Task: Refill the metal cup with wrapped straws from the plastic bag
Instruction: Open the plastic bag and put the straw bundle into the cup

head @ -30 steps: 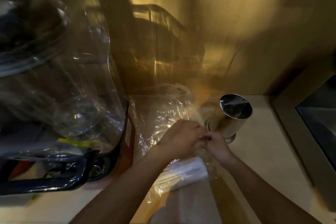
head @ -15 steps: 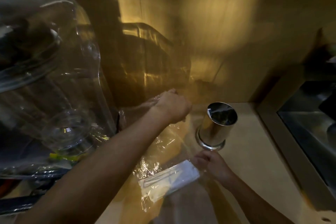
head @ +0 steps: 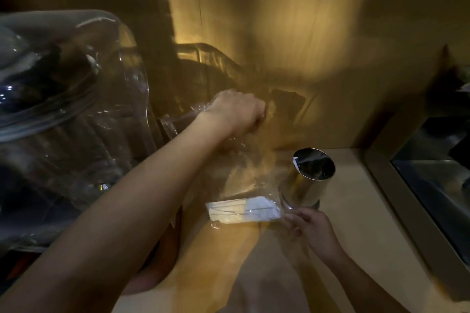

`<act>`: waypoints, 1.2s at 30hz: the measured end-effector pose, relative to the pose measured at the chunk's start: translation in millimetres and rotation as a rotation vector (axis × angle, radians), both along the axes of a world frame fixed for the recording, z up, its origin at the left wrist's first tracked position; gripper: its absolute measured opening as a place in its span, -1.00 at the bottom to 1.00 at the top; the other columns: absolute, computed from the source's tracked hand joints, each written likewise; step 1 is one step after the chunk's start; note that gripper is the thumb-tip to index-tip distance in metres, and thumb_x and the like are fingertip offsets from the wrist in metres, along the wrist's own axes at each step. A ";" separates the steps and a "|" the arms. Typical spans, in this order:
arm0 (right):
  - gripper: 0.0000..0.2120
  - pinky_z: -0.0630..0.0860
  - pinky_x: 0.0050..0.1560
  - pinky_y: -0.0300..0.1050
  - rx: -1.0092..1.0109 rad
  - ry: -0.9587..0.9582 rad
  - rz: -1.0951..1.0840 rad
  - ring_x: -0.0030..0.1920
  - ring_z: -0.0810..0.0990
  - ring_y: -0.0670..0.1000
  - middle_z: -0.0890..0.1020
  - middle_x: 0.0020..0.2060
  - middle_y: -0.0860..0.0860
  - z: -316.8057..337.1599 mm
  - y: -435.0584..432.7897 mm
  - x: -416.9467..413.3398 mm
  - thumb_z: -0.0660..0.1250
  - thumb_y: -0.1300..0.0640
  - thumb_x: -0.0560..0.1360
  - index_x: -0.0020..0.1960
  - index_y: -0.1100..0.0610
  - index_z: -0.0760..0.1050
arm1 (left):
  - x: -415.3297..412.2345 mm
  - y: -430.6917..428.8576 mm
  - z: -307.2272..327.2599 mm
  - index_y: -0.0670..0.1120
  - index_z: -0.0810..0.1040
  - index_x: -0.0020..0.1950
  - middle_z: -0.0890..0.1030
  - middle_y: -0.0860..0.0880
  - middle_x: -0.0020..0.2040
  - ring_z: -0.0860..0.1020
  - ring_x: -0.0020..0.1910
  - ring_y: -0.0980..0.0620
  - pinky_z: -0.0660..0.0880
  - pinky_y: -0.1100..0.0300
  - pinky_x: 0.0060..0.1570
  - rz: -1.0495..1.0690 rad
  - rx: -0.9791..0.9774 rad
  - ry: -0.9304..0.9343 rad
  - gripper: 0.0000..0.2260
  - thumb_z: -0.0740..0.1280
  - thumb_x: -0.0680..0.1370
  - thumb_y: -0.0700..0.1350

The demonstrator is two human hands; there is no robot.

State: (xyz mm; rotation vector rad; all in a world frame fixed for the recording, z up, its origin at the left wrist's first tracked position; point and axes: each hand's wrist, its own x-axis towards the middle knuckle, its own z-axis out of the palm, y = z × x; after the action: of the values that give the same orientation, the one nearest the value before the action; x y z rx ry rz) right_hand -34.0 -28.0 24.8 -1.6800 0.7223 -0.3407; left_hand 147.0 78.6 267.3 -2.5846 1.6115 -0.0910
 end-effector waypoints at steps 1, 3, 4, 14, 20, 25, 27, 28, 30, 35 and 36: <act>-0.85 0.47 -0.39 -0.10 0.009 -0.027 -0.039 -0.44 0.51 -0.02 0.60 -0.45 0.04 3.6 -0.9 1.1 0.36 0.29 0.44 -0.27 0.13 0.63 | -0.8 -0.2 5.0 0.04 0.55 -0.10 0.63 -0.11 0.03 0.56 0.06 -0.16 0.35 -0.01 0.25 -0.030 -0.034 -0.062 -0.91 0.29 0.50 -0.14; -0.89 0.50 -0.42 -0.12 0.002 -0.092 -0.117 -0.41 0.57 -0.02 0.65 -0.42 0.06 13.7 -5.3 4.0 0.38 0.27 0.42 -0.23 0.13 0.63 | 0.2 0.9 13.3 -0.01 0.56 -0.08 0.62 -0.10 -0.10 0.56 -0.01 -0.15 0.30 -0.03 0.25 -0.058 -0.111 -0.155 -0.90 0.26 0.52 -0.16; -0.89 0.50 -0.44 -0.19 -0.021 -0.109 -0.132 -0.42 0.59 -0.09 0.65 -0.43 0.04 19.4 -8.0 4.8 0.39 0.27 0.42 -0.25 0.12 0.63 | 1.3 2.1 16.3 -0.03 0.57 -0.07 0.61 -0.10 -0.11 0.56 -0.02 -0.15 0.33 -0.05 0.22 -0.041 -0.126 -0.138 -0.90 0.26 0.52 -0.17; -0.84 0.43 -0.22 -0.20 -0.115 -0.260 -0.317 -0.28 0.55 -0.15 0.63 -0.29 -0.03 62.8 -41.6 -9.6 0.39 0.27 0.41 -0.28 0.04 0.58 | 29.6 7.3 8.3 -0.01 0.59 -0.05 0.60 -0.04 -0.05 0.46 -0.18 0.02 0.33 0.17 -0.16 0.026 -0.190 0.054 -0.93 0.33 0.50 -0.12; -0.93 0.47 -0.11 -0.26 -0.064 -0.352 -0.407 -0.26 0.58 -0.26 0.63 -0.20 0.01 92.4 -52.4 -28.5 0.31 0.23 0.47 -0.09 0.19 0.57 | 34.9 3.7 9.9 -0.01 0.65 -0.09 0.66 -0.02 -0.12 0.57 -0.13 0.03 0.46 0.14 -0.10 -0.032 -0.178 0.334 -0.93 0.41 0.44 -0.12; -0.87 0.50 0.13 0.10 -0.058 -0.425 -0.486 0.01 0.59 0.15 0.63 -0.10 0.13 119.0 -60.6 -45.8 0.27 0.19 0.50 -0.03 0.20 0.56 | 34.2 -5.6 9.6 -0.06 0.67 -0.15 0.69 -0.07 -0.22 0.59 -0.26 0.10 0.44 0.26 -0.19 -0.101 -0.295 0.446 -0.95 0.44 0.41 -0.14; -0.89 0.49 0.17 0.15 -0.032 -0.479 -0.509 0.02 0.56 0.21 0.62 -0.11 0.16 129.2 -64.2 -52.6 0.26 0.20 0.51 -0.10 0.12 0.57 | 30.9 -12.9 8.7 -0.09 0.67 -0.16 0.68 -0.06 -0.25 0.57 -0.29 0.13 0.42 0.28 -0.24 -0.134 -0.335 0.471 -0.96 0.45 0.41 -0.17; -0.88 0.49 0.16 0.14 -0.014 -0.507 -0.518 0.00 0.56 0.20 0.62 -0.13 0.14 133.9 -66.6 -56.2 0.26 0.20 0.51 -0.13 0.09 0.57 | 28.6 -17.2 9.2 -0.10 0.67 -0.18 0.67 -0.03 -0.28 0.56 -0.31 0.17 0.42 0.30 -0.27 -0.157 -0.349 0.483 -0.97 0.44 0.41 -0.19; -0.87 0.53 0.06 0.05 0.029 -0.578 -0.529 -0.10 0.59 0.10 0.65 -0.23 0.05 142.4 -72.7 -63.1 0.27 0.20 0.50 -0.17 0.09 0.56 | 23.2 -26.8 13.1 -0.12 0.66 -0.17 0.64 0.02 -0.30 0.53 -0.33 0.27 0.42 0.38 -0.28 -0.200 -0.370 0.492 -0.97 0.44 0.41 -0.20; -0.78 0.56 -0.27 -0.29 -0.009 -0.734 -0.602 -0.33 0.62 -0.14 0.67 -0.40 -0.07 164.8 -90.8 -82.5 0.26 0.22 0.51 -0.26 0.05 0.56 | 7.1 -54.5 38.4 -0.09 0.66 -0.18 0.60 0.13 -0.33 0.52 -0.37 0.31 0.40 0.43 -0.30 -0.270 -0.444 0.516 -0.96 0.44 0.40 -0.15; -0.77 0.56 -0.26 -0.29 -0.018 -0.763 -0.610 -0.34 0.61 -0.14 0.67 -0.41 -0.07 169.6 -94.8 -86.4 0.26 0.24 0.51 -0.27 0.04 0.56 | 4.1 -60.6 42.7 -0.09 0.65 -0.17 0.60 0.13 -0.33 0.52 -0.35 0.28 0.41 0.39 -0.29 -0.283 -0.457 0.516 -0.96 0.44 0.41 -0.14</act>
State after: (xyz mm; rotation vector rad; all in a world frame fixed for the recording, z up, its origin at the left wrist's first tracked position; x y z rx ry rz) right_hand -120.4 -122.8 194.3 -1.1615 0.6201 -1.3317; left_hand 151.0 18.0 310.0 -2.8429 2.3791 0.2377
